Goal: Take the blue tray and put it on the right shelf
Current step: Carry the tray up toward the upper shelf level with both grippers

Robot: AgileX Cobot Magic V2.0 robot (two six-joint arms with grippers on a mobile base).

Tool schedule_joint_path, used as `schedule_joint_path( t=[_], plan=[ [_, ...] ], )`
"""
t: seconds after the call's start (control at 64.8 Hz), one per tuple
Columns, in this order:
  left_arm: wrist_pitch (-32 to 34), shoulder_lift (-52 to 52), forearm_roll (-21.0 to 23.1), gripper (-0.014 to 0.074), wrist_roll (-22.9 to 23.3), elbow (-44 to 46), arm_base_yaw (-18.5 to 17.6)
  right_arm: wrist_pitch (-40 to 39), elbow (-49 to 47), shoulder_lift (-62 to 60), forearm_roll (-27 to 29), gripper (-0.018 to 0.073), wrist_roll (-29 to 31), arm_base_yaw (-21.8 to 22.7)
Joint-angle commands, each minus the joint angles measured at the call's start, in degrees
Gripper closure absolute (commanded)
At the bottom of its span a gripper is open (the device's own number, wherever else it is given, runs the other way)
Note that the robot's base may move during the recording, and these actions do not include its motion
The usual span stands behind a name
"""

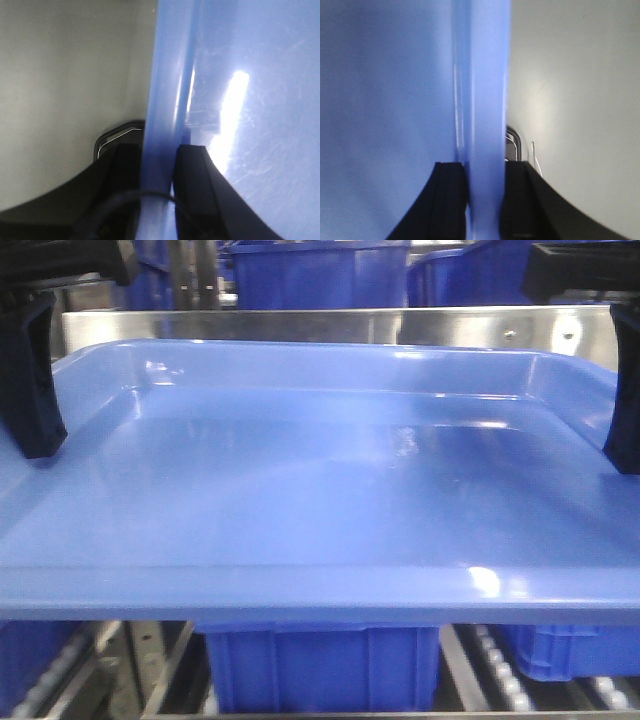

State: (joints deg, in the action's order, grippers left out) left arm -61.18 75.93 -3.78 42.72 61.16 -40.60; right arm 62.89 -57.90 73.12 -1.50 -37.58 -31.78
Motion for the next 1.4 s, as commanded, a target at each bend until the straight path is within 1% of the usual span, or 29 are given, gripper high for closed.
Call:
schedule_joint_path(
  t=[0.0,1.389],
  plan=[
    [4.36,-1.64,4.22,0.0523,0.68,1.86,-0.59,-3.94,-1.88,-1.37,2.75,0.0393,-0.12,-0.26],
    [4.36,-1.64,4.22,0.0523,0.68,1.86,-0.59,-3.94,-1.88,-1.37,2.75,0.0393,-0.12,-0.26]
  ],
)
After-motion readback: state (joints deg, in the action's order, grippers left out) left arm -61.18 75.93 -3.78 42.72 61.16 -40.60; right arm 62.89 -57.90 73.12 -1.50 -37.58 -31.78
